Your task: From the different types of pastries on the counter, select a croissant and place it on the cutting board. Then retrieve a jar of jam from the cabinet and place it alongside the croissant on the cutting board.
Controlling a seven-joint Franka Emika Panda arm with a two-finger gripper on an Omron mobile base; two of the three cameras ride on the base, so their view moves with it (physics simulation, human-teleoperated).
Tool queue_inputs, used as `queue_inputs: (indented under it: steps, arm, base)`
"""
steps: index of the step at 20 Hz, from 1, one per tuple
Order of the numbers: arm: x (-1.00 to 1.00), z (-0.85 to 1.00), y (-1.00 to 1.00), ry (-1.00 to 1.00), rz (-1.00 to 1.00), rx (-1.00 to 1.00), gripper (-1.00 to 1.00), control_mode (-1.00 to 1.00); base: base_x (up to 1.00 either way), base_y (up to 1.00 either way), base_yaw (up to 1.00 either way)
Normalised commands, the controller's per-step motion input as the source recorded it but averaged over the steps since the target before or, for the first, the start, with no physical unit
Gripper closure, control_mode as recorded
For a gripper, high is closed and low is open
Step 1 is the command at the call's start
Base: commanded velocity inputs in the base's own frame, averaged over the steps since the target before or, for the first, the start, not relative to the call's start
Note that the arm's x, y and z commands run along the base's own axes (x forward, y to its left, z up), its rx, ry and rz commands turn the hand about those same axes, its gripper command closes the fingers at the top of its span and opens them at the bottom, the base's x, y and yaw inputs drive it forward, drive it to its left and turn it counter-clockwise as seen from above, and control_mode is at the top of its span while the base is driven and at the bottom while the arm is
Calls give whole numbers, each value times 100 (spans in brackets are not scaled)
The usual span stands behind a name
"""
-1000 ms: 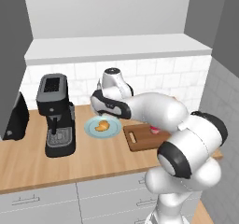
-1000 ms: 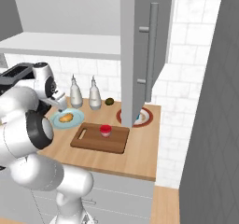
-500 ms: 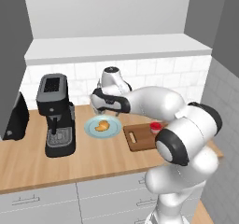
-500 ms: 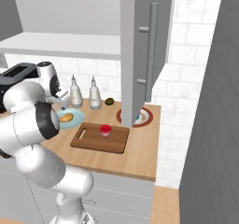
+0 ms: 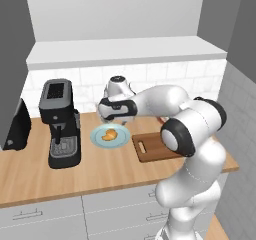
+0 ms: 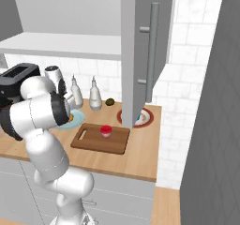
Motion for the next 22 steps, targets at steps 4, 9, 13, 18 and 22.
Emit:
queue_inputs:
  steps: [4,9,13,18,22]
  arm:
    - [48,-25,28,-1,-5,0,-100,-100]
    - [40,-11,18,-4,-3,0,-100,-100]
    - [-1,-12,-23,4,-4,0,-100,-100]
    - [0,-13,-1,1,-2,0,-100,-100]
    - [0,-66,0,7,-3,0,-100,-100]
  base:
    - [0,0,0]
    - [0,0,0]
    - [0,0,0]
    - [0,0,0]
    - [0,0,0]
